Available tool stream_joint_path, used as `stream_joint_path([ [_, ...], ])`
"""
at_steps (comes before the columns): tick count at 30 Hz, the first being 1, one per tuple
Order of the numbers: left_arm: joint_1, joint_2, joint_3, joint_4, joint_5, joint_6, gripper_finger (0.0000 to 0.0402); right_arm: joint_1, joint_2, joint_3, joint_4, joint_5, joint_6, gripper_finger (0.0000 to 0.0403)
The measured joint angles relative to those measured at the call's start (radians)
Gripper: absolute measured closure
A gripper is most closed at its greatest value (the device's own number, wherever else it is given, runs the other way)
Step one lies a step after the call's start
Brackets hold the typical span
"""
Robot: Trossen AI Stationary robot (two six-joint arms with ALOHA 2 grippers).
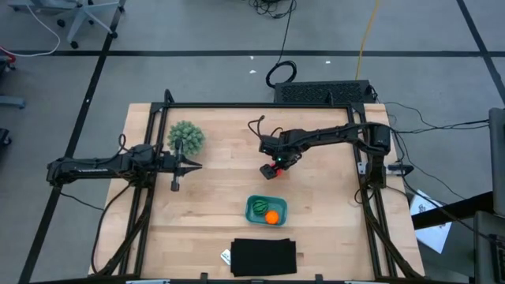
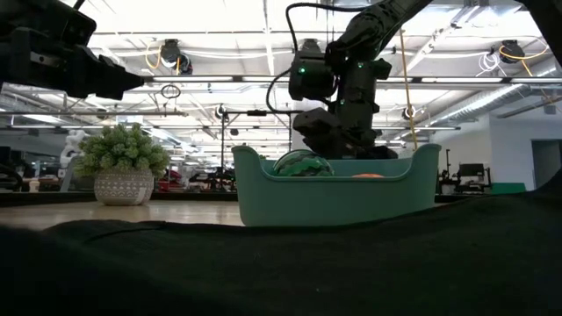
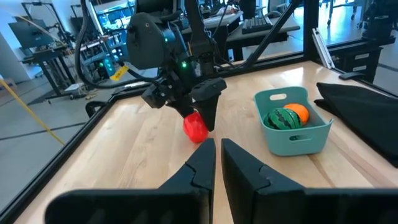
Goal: Pick and placing Produce into tupperware
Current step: Put the apple in the blue bin
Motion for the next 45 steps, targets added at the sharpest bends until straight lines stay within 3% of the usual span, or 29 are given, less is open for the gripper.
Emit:
stream_joint_path([
  [17, 0.0, 0.0, 0.0, -0.018, 0.0, -0.014, 0.0371, 0.001, 0.0, 0.0, 0.002, 0.003, -0.087, 0.0088],
  [28, 0.0, 0.0, 0.0, -0.021, 0.001, -0.017, 0.0371, 0.001, -0.001, 0.001, -0.004, -0.001, -0.088, 0.0162],
  [45, 0.0, 0.0, 0.0, -0.023, 0.001, -0.018, 0.0371, 0.001, -0.001, 0.002, 0.019, 0.001, -0.092, 0.0189],
])
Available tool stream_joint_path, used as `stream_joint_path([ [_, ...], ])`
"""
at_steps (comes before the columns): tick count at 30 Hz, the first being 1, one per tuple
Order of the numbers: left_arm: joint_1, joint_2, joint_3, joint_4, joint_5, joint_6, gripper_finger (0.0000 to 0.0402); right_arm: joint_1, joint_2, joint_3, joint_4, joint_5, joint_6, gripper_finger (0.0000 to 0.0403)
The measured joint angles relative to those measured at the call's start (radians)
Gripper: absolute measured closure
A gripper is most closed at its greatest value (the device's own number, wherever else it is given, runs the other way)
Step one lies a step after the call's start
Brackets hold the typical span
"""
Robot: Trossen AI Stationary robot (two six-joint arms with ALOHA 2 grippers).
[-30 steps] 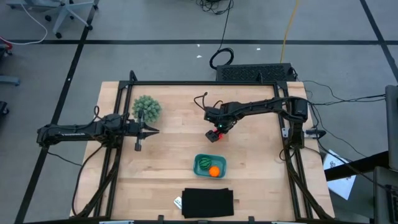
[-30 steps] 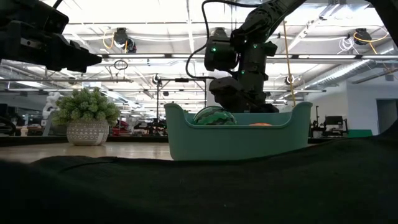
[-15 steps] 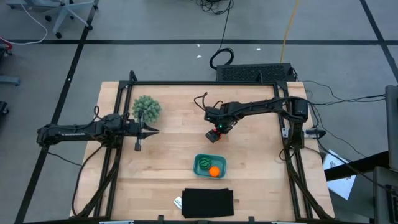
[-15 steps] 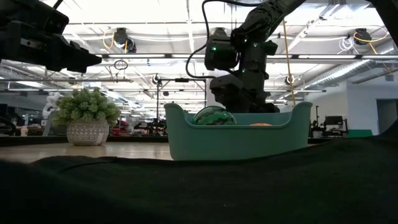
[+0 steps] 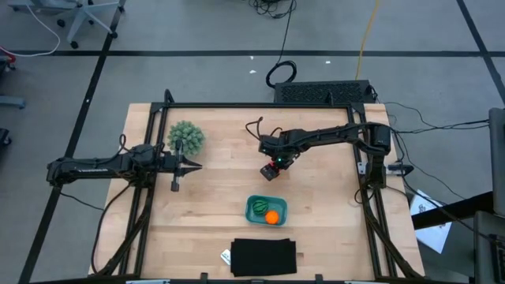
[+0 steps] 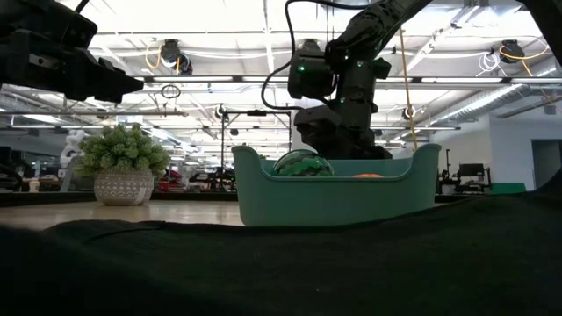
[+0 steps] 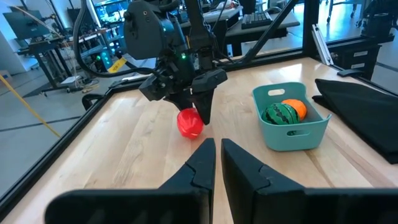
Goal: Pick and placing Produce into tupperware
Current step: Put the apple in the blue bin
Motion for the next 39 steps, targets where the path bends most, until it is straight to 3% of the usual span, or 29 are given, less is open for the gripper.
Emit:
stream_joint_path([
  [17, 0.0, 0.0, 0.0, 0.0, 0.0, -0.008, 0.0371, 0.0, -0.058, -0.001, 0.037, 0.013, 0.004, 0.019],
  [39, 0.0, 0.0, 0.0, 0.001, -0.001, -0.011, 0.0371, 0.083, -0.338, -0.001, 0.037, 0.027, -0.075, 0.0191],
])
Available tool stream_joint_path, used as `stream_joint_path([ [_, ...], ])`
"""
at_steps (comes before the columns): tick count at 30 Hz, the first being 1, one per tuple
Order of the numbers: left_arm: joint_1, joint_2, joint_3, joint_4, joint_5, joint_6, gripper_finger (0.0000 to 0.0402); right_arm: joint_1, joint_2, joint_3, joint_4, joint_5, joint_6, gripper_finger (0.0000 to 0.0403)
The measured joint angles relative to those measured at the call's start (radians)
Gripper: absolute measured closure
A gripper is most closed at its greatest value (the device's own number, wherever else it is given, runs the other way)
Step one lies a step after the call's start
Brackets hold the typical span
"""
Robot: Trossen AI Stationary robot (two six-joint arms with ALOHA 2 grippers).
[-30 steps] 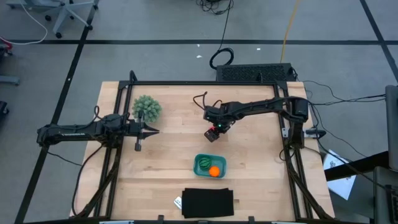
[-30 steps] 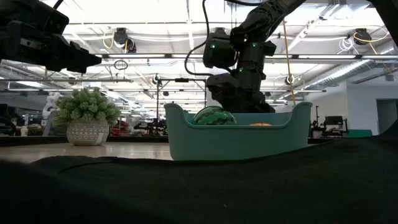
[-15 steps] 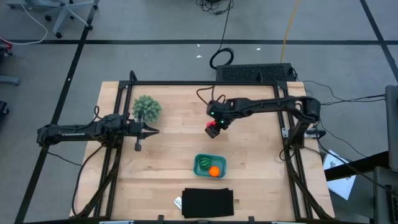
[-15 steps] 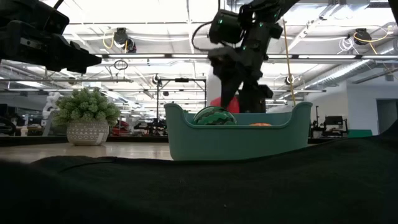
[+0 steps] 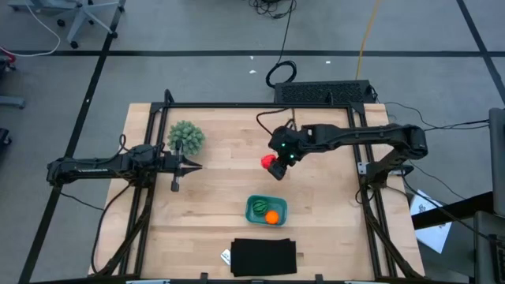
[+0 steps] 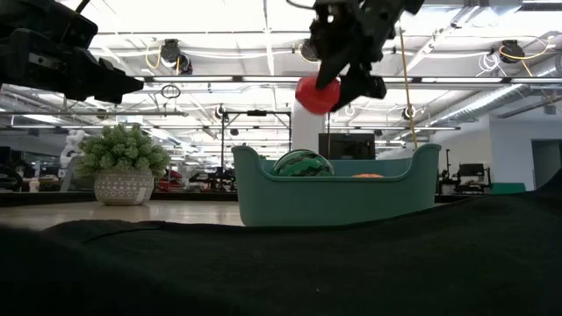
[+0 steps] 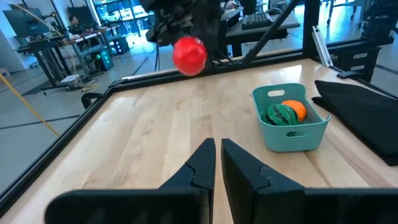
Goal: Pick and placing Produce into tupperware
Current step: Put the apple in the blue bin
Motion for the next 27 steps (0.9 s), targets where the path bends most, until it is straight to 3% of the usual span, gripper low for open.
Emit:
stream_joint_path([
  [18, 0.0, 0.0, 0.0, 0.0, -0.001, -0.076, 0.0371, 0.11, -0.03, 0.002, -0.01, -0.028, -0.163, 0.0191],
  [27, 0.0, 0.0, 0.0, 0.0, -0.001, -0.098, 0.0371, 0.165, -0.03, 0.102, -0.057, -0.035, -0.163, 0.0191],
])
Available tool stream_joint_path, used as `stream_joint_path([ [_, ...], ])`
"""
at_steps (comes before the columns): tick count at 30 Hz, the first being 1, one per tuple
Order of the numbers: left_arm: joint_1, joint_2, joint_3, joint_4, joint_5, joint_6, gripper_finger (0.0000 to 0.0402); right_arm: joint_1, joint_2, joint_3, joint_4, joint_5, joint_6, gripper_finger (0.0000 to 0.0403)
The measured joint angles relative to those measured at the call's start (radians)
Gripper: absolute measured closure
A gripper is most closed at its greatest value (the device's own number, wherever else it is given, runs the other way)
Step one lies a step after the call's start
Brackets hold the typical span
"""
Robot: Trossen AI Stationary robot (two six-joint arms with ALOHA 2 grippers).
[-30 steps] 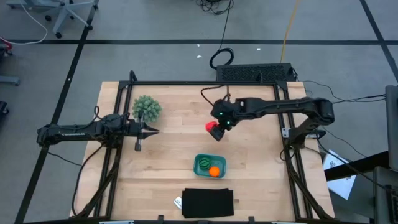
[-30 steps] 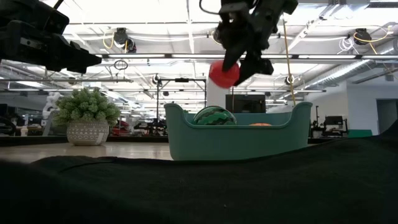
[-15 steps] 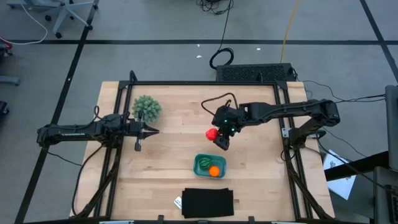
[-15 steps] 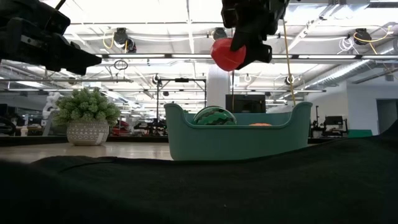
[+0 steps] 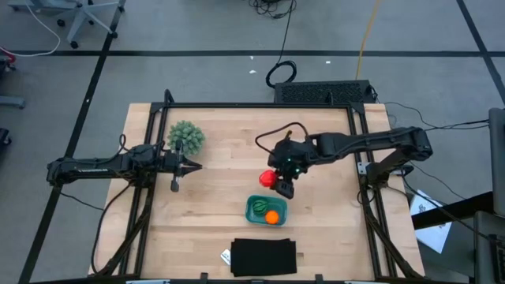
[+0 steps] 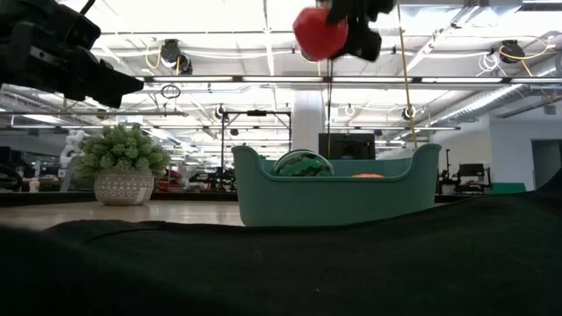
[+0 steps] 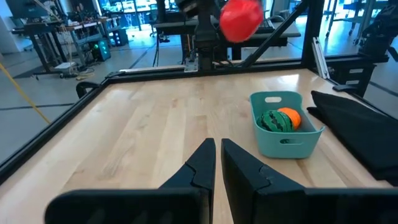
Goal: Pick and placing Produce into tupperware
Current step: Put the apple in the blue bin
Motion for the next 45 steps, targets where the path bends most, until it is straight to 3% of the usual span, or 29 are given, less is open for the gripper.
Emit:
stream_joint_path([
  [7, 0.0, 0.0, 0.0, 0.0, 0.0, -0.019, 0.0371, 0.06, 0.001, 0.034, -0.015, 0.005, -0.011, 0.0191],
  [13, 0.0, 0.0, 0.0, 0.0, 0.0, -0.019, 0.0371, 0.127, 0.001, 0.034, -0.033, 0.11, -0.054, 0.0191],
  [27, 0.0, 0.0, 0.0, 0.0, -0.001, -0.019, 0.0371, 0.221, 0.031, 0.033, -0.041, 0.196, -0.068, 0.0191],
  [45, 0.0, 0.0, 0.0, 0.0, -0.004, -0.018, 0.0371, 0.223, 0.07, 0.048, -0.194, 0.219, -0.005, 0.0191],
])
